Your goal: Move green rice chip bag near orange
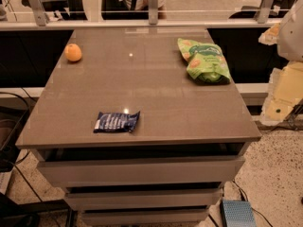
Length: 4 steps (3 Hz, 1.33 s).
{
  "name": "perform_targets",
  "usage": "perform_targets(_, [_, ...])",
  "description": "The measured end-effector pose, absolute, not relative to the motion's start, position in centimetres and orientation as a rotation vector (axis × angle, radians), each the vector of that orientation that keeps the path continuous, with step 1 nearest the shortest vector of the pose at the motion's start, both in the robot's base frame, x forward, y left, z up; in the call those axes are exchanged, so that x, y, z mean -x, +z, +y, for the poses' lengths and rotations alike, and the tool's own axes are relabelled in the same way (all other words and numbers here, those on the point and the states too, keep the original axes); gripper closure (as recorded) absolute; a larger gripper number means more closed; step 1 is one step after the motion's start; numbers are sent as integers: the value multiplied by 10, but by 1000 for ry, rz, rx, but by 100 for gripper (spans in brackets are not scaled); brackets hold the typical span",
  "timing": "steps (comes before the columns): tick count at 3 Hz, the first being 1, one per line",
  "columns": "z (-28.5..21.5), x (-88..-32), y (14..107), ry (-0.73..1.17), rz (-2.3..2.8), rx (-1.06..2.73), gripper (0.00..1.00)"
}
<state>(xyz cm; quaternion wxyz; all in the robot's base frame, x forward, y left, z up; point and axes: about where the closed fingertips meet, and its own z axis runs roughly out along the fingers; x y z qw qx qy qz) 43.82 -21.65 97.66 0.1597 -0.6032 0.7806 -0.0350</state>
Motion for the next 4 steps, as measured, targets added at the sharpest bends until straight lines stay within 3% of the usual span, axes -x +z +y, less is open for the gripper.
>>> perform_targets(2, [-224, -457, 981, -124, 2164, 1656, 0])
perform_targets(4, [-222, -553, 954, -96, 1957, 1542, 0])
